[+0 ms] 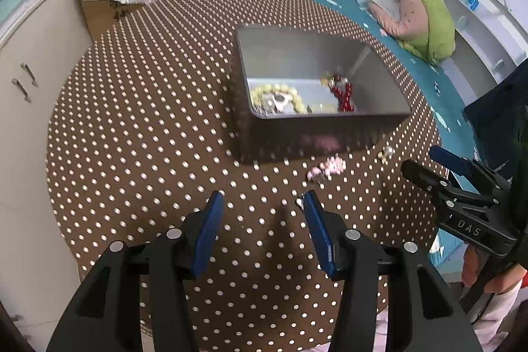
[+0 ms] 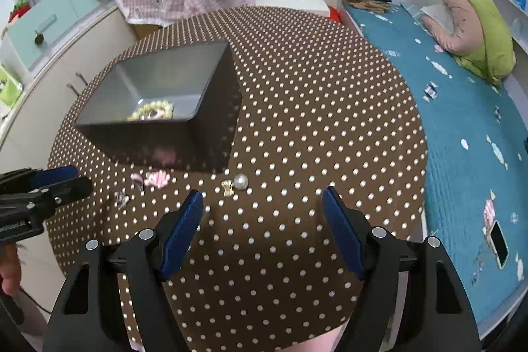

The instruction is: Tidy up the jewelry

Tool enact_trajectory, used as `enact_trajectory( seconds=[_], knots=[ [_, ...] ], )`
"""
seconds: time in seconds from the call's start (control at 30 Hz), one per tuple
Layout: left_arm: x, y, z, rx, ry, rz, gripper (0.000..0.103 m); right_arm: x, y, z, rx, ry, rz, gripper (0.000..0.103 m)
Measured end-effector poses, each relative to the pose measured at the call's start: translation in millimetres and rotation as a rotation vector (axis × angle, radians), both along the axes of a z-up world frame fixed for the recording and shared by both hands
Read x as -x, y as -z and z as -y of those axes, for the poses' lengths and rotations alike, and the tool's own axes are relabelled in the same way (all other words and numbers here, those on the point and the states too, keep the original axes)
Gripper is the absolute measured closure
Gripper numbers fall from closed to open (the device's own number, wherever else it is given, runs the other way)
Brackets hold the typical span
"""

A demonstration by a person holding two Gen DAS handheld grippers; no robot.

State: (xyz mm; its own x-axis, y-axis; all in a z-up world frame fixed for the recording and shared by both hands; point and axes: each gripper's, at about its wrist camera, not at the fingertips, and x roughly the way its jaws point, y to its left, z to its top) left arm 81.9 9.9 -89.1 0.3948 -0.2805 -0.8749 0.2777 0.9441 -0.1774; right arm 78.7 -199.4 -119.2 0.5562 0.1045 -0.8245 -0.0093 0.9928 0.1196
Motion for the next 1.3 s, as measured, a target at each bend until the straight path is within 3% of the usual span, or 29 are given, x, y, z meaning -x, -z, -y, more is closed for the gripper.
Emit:
enact_trajectory(
  seconds=[0.4,0.47,0.53,0.77,0.83,0.9,1.3],
  knots=[
    [2,19,37,-0.024,0.057,-0.020,0.058,1,5,-12,-0.006,-0.046,0.010,0.031],
    [3,20,44,-0.063,0.063,0.005,0.082,0,5,-16,0.000,-0.056,0.016,0.036],
    [4,21,49,-0.086,0.071,0.019,0.090,-2,7,-19,0.004,-0.073,0.013,0.043],
    [4,21,44,-0.031,0.083,-0.002,0.090,-14,16,-28,0.002,-0.102,0.001,0.061],
    [1,21,42,-0.019,0.079,-0.010,0.090,-17,18,-29,0.033,-0.092,0.015,0.069],
    [-1,20,38,-0.020,0.072,-0.011,0.090,-19,18,-31,0.045,-0.097,0.021,0.083],
    [-6,15,14,0.005,0.034,-0.009,0.090,-14,6,-23,0.016,-0.073,0.053,0.095]
  ],
)
